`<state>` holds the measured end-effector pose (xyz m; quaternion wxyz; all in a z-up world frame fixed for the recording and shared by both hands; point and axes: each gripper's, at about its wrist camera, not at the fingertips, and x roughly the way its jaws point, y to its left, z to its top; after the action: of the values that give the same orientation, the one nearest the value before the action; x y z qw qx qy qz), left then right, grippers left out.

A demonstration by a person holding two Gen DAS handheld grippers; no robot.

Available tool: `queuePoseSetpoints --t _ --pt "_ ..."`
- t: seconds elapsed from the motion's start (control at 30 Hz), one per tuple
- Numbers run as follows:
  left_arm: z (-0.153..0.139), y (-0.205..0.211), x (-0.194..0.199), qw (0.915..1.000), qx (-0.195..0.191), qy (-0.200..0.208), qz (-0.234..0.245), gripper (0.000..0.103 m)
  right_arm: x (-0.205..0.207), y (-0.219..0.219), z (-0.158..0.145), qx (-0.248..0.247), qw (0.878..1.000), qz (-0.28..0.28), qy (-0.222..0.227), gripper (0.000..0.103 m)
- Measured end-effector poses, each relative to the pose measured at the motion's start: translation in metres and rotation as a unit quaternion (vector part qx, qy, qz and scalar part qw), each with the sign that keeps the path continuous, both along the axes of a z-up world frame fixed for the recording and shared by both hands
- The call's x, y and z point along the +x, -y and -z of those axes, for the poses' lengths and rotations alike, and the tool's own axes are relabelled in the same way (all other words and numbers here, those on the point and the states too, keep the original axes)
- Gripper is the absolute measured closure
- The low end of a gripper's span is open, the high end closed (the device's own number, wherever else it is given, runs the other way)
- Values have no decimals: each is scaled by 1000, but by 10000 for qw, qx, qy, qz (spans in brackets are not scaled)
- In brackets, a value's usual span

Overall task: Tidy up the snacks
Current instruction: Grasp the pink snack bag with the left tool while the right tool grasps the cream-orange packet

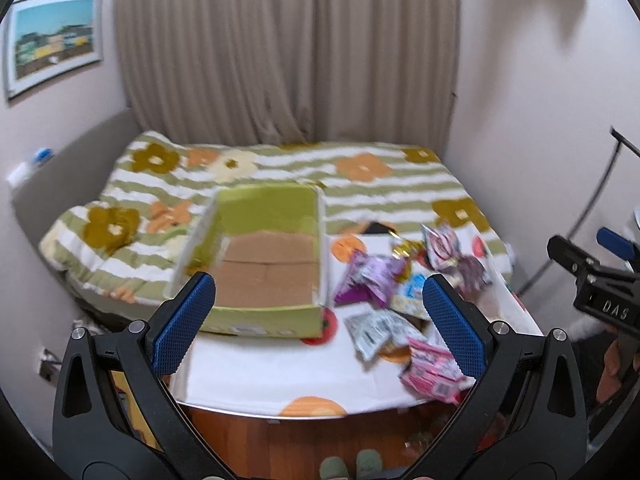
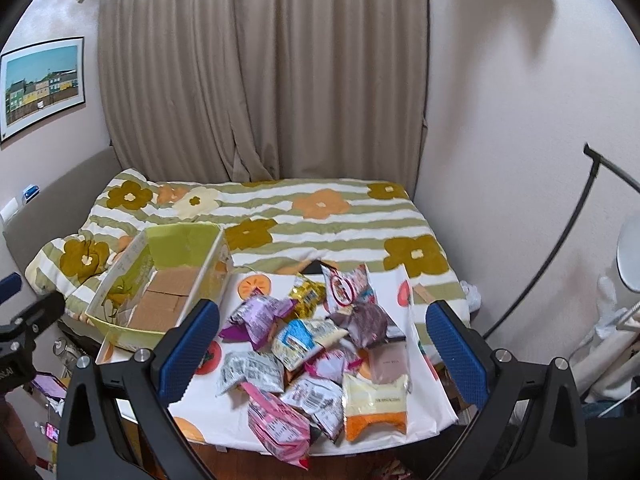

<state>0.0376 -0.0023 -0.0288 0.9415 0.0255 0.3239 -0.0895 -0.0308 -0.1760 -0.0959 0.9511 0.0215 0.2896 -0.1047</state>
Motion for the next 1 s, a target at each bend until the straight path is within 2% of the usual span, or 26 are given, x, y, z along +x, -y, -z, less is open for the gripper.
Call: queuePoseSetpoints --t 0.13,0.27,0.4,0.7,1.0 --pt "27 24 11 9983 -55 -442 363 0 -7 24 17 -44 9998 91 -198 0" --pt "62 54 9 9924 -248 -900 799 0 -12 56 41 178 9986 82 -484 0" --pt "99 88 1 9879 -96 -1217 957 0 -11 85 70 292 9960 112 -839 0" --pt "183 142 -6 9800 -66 -1834 763 0 14 135 145 991 9817 -233 -1612 0" --pt "234 160 7 9811 -91 -1903 331 0 50 149 208 1679 9625 -559 -2057 0"
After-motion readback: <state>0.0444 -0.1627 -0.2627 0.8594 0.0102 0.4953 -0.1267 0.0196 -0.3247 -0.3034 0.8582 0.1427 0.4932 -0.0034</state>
